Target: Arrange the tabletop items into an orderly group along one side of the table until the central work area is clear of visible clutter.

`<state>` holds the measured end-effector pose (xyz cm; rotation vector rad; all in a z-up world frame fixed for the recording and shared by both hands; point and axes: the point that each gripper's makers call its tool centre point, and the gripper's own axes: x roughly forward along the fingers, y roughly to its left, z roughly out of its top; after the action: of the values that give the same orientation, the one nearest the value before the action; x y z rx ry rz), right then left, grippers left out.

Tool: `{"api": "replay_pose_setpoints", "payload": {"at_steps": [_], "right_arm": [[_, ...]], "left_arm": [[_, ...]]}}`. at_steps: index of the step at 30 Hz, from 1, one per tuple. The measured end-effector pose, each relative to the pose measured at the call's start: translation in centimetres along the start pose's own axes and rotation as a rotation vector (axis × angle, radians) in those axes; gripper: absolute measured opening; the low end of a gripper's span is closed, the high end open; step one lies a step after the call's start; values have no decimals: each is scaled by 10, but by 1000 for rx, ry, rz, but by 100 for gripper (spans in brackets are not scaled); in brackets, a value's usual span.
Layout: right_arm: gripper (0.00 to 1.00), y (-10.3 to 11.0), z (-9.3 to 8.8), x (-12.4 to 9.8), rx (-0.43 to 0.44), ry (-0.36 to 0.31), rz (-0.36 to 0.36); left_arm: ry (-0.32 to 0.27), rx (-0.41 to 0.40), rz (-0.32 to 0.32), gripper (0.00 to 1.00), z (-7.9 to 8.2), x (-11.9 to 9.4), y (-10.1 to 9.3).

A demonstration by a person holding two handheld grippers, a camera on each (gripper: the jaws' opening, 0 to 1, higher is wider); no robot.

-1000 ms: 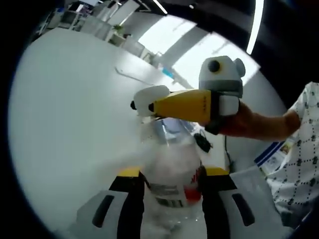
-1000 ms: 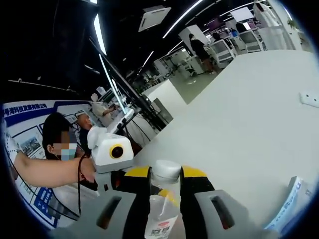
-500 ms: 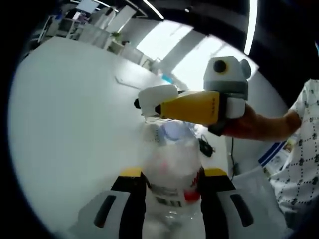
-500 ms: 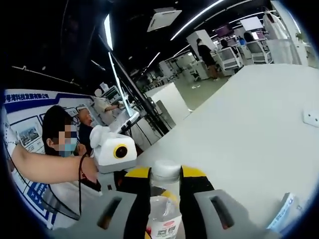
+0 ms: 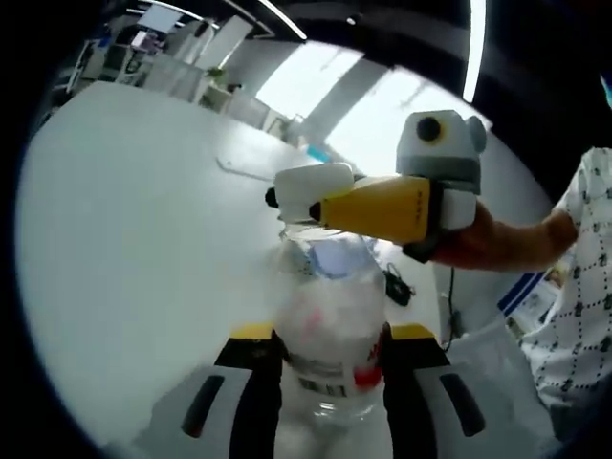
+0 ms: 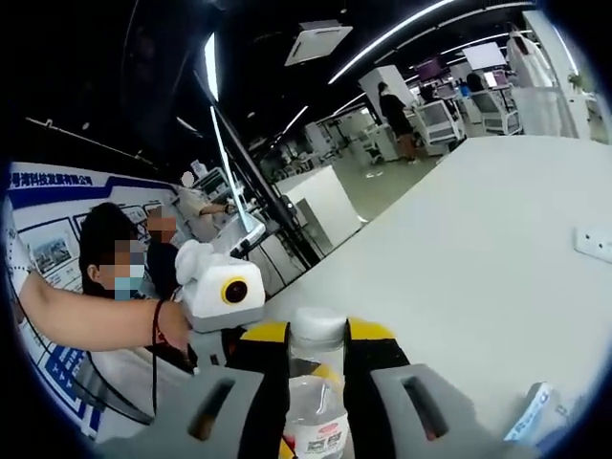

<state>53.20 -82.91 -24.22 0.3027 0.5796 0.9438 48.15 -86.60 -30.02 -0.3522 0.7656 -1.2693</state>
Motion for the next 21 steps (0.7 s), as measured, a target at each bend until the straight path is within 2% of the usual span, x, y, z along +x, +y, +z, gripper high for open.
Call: {"api": "replay_pose_setpoints", "payload": {"at_steps": [4, 13, 21], "right_arm": [[17, -4, 15, -6, -17, -44, -7], [17, -23, 50, -23, -65, -135, -47], [17, -35, 70, -30, -132, -197, -79]], "left_arm": [[-17, 22, -6, 36, 16, 3, -2], [-6, 122, -17, 36, 53, 19, 2], [-12, 217, -18, 36, 77, 30, 9]]}}
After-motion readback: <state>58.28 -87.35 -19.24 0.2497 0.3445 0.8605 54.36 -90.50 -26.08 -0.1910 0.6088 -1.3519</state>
